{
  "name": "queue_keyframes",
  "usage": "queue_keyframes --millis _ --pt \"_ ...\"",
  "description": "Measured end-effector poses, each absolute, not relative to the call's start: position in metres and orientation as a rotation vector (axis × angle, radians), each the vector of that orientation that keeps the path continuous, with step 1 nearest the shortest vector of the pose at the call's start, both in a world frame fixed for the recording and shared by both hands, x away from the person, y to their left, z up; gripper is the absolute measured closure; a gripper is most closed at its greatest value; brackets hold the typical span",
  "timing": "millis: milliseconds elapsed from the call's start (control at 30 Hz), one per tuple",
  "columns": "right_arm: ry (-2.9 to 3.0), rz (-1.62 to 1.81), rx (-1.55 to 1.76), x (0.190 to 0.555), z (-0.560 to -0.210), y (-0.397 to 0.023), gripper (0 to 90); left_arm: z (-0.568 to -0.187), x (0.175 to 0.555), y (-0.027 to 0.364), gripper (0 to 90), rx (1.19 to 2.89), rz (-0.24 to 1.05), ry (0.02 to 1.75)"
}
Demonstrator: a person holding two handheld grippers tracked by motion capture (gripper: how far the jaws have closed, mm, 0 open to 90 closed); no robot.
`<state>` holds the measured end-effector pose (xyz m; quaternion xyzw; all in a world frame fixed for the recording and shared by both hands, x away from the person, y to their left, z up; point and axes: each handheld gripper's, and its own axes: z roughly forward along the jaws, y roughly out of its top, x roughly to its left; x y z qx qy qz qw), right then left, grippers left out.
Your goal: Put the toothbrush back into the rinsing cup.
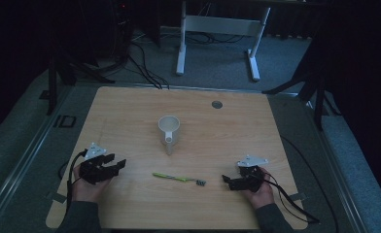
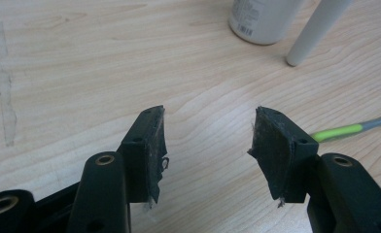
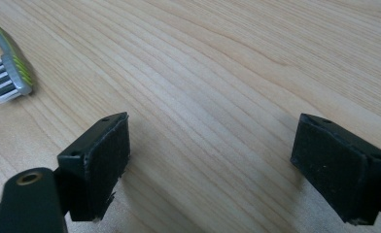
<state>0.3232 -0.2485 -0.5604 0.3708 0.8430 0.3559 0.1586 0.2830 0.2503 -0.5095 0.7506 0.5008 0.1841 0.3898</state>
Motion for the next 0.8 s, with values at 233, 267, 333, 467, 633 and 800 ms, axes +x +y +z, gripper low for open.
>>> queue_keyframes --millis 233,267,333,467,633,800 --pt "2.410 1.018 1.062 0.323 -0.560 -0.248 13.5 -0.496 0.282 0.251 46.0 1.929 0.483 1.221" --pt "2.410 1.018 1.062 0.323 -0.560 -0.248 13.5 -0.496 0.282 0.251 45.9 1.929 0.483 1.221" --pt "2.411 1.017 1.063 0.323 -0.560 -0.248 13.5 -0.493 0.282 0.250 45.7 1.945 0.497 1.203" --pt "2.411 1.017 1.061 0.323 -0.560 -0.249 13.5 -0.489 0.282 0.248 44.0 1.963 0.514 1.183" --pt "2.411 1.017 1.062 0.323 -0.560 -0.249 13.5 -0.485 0.282 0.245 44.0 1.982 0.518 1.159" --pt "2.412 1.016 1.061 0.323 -0.560 -0.249 13.5 -0.477 0.284 0.241 44.1 1.999 0.530 1.123"
